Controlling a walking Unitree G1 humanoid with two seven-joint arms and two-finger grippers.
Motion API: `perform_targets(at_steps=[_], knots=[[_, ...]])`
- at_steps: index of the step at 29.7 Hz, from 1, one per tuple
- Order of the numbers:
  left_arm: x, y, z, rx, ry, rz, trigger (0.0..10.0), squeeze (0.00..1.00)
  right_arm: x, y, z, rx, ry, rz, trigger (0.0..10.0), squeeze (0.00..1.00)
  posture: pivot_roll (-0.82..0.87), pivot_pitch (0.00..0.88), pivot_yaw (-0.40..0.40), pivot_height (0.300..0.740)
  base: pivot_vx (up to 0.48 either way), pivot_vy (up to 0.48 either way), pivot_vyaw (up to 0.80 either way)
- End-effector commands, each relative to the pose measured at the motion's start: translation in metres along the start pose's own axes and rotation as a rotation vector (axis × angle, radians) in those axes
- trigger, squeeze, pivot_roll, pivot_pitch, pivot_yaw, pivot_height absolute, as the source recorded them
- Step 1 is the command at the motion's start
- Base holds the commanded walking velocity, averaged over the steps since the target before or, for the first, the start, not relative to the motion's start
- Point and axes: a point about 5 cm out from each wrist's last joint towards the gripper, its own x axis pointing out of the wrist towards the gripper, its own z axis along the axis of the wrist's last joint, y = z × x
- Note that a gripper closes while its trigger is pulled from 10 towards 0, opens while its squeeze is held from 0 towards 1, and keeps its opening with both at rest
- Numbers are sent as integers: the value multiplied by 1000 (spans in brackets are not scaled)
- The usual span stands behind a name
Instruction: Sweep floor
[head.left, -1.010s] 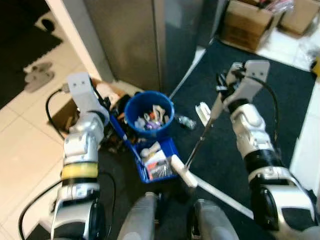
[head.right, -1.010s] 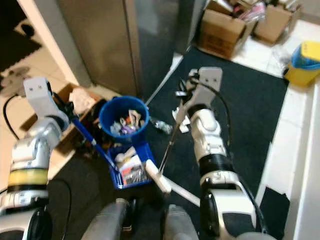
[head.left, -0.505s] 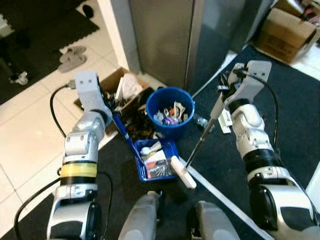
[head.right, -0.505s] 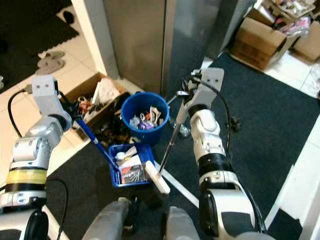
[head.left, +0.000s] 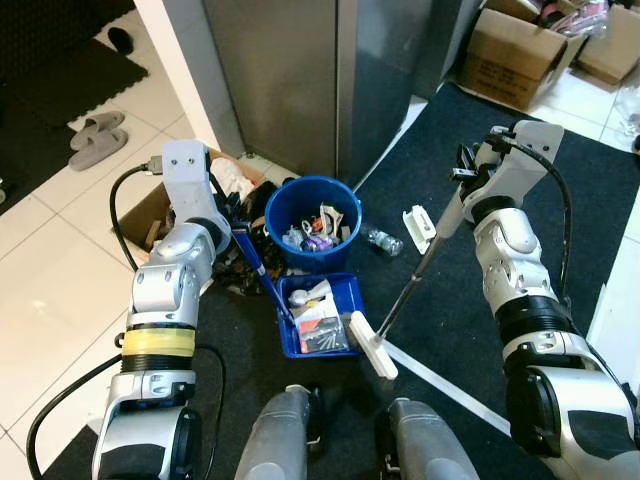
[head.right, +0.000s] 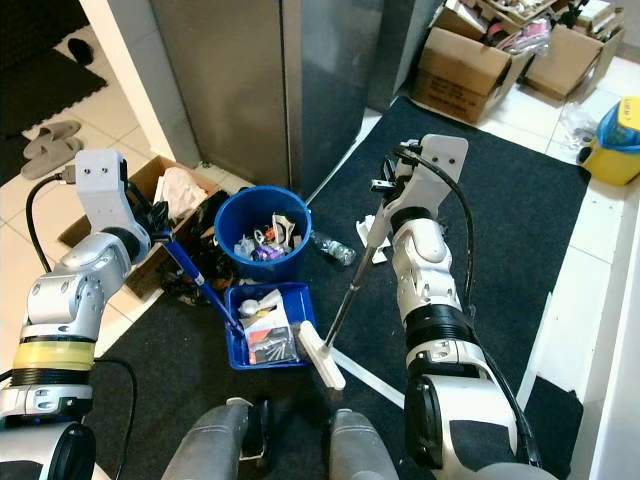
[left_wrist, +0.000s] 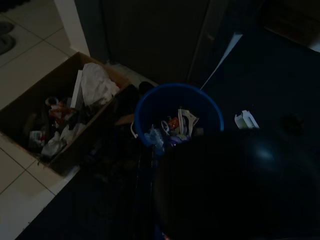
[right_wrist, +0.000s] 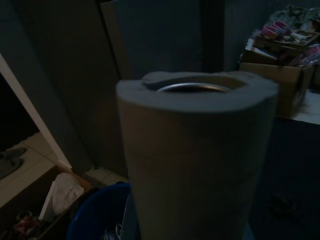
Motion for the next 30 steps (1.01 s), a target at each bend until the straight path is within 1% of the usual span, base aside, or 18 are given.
perform_targets(at_steps=[1, 3, 7, 9, 10, 11, 13, 16, 18, 20, 21, 22, 23, 24, 27, 28, 29, 30], knots=[[-3, -2, 6, -14, -34, -17, 10000, 0, 1, -3, 0, -3, 1, -35, 10000, 0, 4, 50, 34, 740, 0, 0, 0], [-3, -4, 6, -15, -32, -24, 10000, 0, 1, -8, 1, -12, -3, -72, 10000, 0, 5, 50, 34, 740, 0, 0, 0], [-6, -14, 7, 14, -35, -91, 10000, 0, -4, -48, 17, -83, -80, -374, 10000, 0, 7, 50, 33, 740, 0, 0, 0], [-6, -16, 7, 40, -33, -100, 10000, 0, -6, -60, 27, -78, -135, -427, 10000, 0, 10, 51, 33, 740, 0, 0, 0], [-6, -14, 6, 42, -28, -94, 10000, 0, -6, -59, 32, -47, -165, -402, 10000, 0, 10, 51, 33, 740, 0, 0, 0], [-6, -14, 6, 42, -28, -94, 10000, 0, -6, -59, 32, -47, -165, -402, 10000, 0, 10, 51, 33, 740, 0, 0, 0], [-4, -9, 1, 49, -3, -59, 10000, 0, -1, -54, 49, 30, -238, -307, 10000, 0, 6, 52, 37, 740, 0, 0, 0], [-2, -5, -4, 63, 20, -20, 10000, 0, 3, -49, 65, 48, -282, -248, 10000, 0, 6, 52, 37, 740, 0, 0, 0], [0, -4, -5, 65, 32, -3, 10000, 0, 6, -50, 89, -50, -352, -260, 10000, 0, 7, 53, 37, 740, 0, 0, 0], [1, -5, -6, 70, 38, -8, 10000, 0, 7, -53, 101, -92, -375, -276, 10000, 0, 3, 52, 38, 740, 0, 0, 0], [0, -6, -5, 68, 35, -12, 10000, 0, 7, -55, 102, -136, -381, -280, 10000, 0, 3, 52, 38, 740, 0, 0, 0], [-1, -8, -2, 57, 20, -29, 10000, 0, 7, -60, 100, -224, -365, -298, 10000, 0, 1, 50, 38, 740, 0, 0, 0], [-1, -8, -2, 57, 20, -29, 10000, 0, 7, -60, 100, -224, -365, -298, 10000, 0, 1, 50, 38, 740, 0, 0, 0], [-3, -10, 2, 49, 4, -46, 10000, 0, 6, -64, 95, -271, -345, -309, 10000, 0, 4, 48, 37, 740, 0, 0, 0], [-7, -14, 13, 57, -41, -79, 10000, 0, 3, -70, 80, -252, -288, -317, 10000, 0, 10, 49, 37, 740, 0, 0, 0], [-7, -14, 13, 57, -41, -79, 10000, 0, 3, -70, 80, -252, -288, -317, 10000, 0, 10, 49, 37, 740, 0, 0, 0], [-11, -16, 24, 73, -75, -88, 10000, 0, 2, -72, 69, -231, -244, -328, 10000, 0, 11, 49, 38, 740, 0, 0, 0], [-11, -16, 24, 73, -75, -88, 10000, 0, 2, -72, 69, -231, -244, -328, 10000, 0, 11, 49, 38, 740, 0, 0, 0]])
